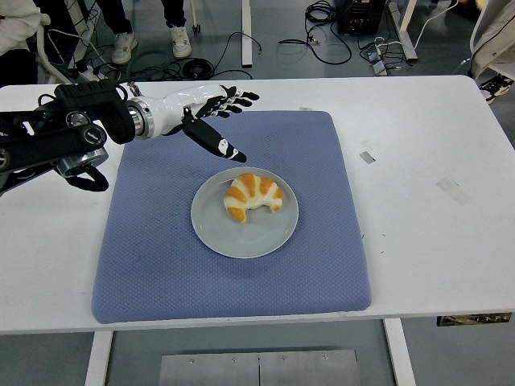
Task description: Place the bread on the plate
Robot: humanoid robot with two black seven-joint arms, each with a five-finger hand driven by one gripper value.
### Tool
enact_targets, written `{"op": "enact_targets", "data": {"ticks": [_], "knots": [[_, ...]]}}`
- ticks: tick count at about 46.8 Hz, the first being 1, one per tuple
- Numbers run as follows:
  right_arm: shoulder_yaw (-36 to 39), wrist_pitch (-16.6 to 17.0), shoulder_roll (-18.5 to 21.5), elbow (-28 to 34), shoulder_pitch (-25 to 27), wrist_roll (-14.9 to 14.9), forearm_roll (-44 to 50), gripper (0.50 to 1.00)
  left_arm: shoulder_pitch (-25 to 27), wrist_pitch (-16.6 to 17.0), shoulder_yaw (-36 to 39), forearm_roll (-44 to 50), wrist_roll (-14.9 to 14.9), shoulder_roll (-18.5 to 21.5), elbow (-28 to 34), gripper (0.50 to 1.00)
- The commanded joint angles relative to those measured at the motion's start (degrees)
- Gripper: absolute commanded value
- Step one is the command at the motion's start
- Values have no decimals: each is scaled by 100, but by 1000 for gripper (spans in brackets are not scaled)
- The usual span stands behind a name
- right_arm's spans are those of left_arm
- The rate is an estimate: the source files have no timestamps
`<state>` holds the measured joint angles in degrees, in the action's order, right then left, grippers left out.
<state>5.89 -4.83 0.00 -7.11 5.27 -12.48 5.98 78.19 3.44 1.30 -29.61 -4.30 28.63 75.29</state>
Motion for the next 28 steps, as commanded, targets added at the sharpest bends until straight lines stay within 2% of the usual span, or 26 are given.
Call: {"op": "enact_targets", "data": {"ticks": [1,12,20,28], "knots": [[0,0,0,-1,0,0,0,1000,3,-10,-85,87,8,2,-84,974],[0,0,0,-1,0,0,0,1000,-120,-10,-867,104,61,107,-401,977],[0,0,0,-1,0,0,0,1000,-137,-28,-1122,104,61,133,-673,978],[0,0,0,-1,0,0,0,1000,-199,-54,-1307,157,78,125,-1226,981]]}}
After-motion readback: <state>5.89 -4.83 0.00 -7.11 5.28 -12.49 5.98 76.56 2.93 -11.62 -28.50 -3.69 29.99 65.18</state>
